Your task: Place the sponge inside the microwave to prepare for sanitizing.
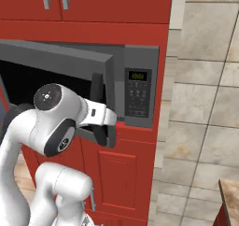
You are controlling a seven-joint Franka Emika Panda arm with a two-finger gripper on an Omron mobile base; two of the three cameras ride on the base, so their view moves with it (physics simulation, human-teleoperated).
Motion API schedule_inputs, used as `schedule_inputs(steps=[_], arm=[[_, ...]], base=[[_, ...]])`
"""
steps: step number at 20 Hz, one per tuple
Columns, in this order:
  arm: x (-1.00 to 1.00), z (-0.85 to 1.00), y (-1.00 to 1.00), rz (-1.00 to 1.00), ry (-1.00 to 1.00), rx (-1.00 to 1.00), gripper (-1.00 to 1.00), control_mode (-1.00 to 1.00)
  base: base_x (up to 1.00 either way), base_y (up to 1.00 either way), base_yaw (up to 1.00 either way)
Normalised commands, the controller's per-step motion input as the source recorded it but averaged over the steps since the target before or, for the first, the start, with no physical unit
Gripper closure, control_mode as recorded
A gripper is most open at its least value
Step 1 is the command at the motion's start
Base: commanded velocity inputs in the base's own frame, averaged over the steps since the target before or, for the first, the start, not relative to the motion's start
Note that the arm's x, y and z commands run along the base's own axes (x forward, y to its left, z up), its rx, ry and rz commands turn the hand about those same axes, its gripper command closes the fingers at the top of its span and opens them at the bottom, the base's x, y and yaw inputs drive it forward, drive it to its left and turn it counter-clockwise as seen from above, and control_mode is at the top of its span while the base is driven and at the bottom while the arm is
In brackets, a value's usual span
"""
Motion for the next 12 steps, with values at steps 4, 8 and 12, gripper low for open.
schedule_inputs(steps=[4, 8, 12], arm=[[-0.84, -0.38, 0.62, -0.12, 0.15, -0.01, 1.0, -1.0], [-0.35, -0.54, 0.47, -0.15, 0.19, 0.0, 1.0, -1.0], [-0.56, -0.52, 0.64, -0.14, 0.03, -0.01, 1.0, -1.0]], base=[[0.0, 0.0, 0.0], [0.0, 0.0, 0.0], [0.0, 0.0, 0.0]])
